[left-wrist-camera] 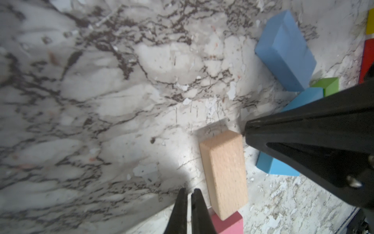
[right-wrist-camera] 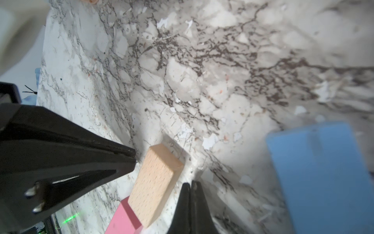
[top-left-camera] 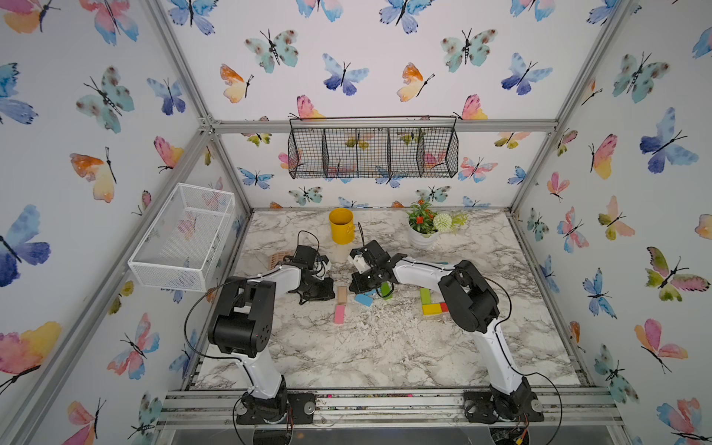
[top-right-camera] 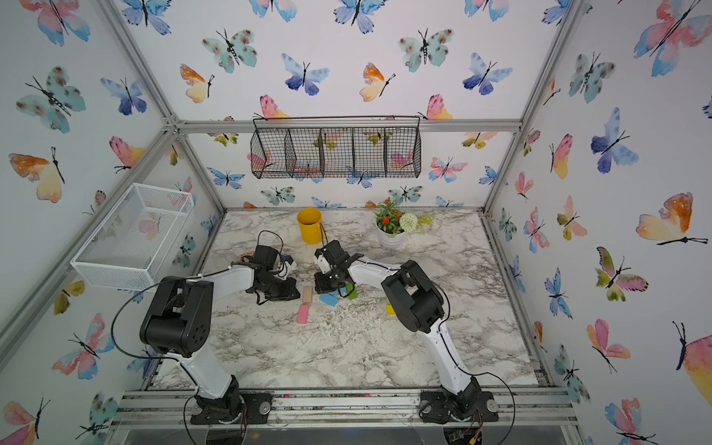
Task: Assemble the letter c with building blocks
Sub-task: Assemble the building block at the center of the board.
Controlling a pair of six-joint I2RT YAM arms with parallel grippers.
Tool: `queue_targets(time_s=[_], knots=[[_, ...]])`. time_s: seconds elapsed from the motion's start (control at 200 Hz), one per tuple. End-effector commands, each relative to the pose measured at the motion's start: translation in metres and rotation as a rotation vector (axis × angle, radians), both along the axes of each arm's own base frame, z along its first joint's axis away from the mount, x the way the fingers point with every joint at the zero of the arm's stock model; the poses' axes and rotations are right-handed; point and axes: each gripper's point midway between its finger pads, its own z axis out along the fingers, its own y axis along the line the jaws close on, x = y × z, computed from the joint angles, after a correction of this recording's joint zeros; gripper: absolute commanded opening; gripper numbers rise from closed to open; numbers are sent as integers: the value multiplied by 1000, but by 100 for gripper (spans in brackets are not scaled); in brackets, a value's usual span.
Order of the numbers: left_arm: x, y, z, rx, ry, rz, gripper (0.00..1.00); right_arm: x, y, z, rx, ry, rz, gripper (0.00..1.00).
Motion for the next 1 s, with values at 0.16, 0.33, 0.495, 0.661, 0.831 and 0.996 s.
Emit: queue_targets(time_s=[0.16,0.33,0.495,0.661,0.831,0.996], knots=[[2,0,7,7,-13,-1,11,-16,2,2,2,29,24,3],[2,0,8,7,-13,-1,11,-19,4,2,5,32,34,3],[2,0,7,6,-12,-1,11,-22,6,2,6,32,43,3],[2,-1,8,0,-11,-4,11,-23,8,5,16,31,50,3],[2,-2,8,0,-11,-4,11,-24,8,7,14,27,51,3],[2,-2,8,-6,-9,-6,11,-28,6,12,16,23,53,3]])
